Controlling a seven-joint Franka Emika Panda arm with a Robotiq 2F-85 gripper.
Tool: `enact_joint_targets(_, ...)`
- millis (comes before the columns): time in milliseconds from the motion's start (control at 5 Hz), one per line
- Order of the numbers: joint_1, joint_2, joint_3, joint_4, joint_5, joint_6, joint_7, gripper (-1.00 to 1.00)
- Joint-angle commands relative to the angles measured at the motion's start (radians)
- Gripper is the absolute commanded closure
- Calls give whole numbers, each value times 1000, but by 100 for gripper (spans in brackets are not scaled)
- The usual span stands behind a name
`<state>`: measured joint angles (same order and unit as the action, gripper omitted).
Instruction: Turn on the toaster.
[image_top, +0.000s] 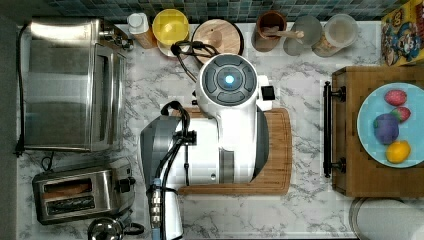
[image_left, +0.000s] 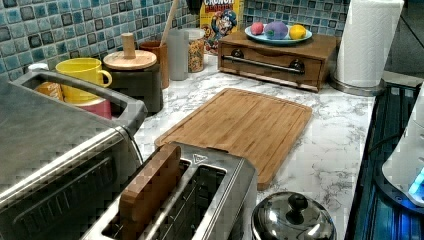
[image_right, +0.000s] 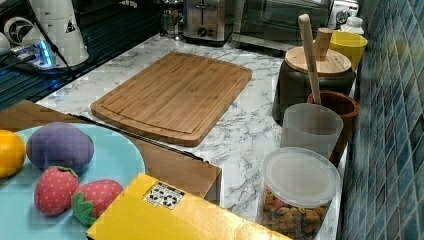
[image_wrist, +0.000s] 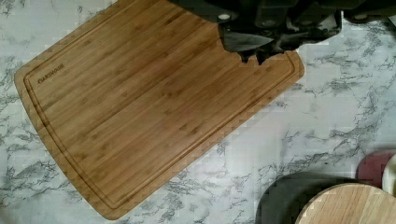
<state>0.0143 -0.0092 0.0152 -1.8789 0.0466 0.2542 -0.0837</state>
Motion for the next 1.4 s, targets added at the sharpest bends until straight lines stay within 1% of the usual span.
enact_joint_targets(200, 0, -1, 1, 0, 1, 5, -21, 100)
enact_joint_targets(400, 24, -2, 27, -60, 1, 34, -73, 100)
enact_joint_targets(600, 59, -41, 63, -151, -7, 115, -120, 100)
enact_joint_targets(800, 84, -58, 88, -196, 28, 151, -145, 100)
enact_joint_targets(1000, 99, -82, 129, -246, 44, 181, -185, 100)
enact_joint_targets(1400, 139, -113, 179, -337, 63, 231, -234, 100)
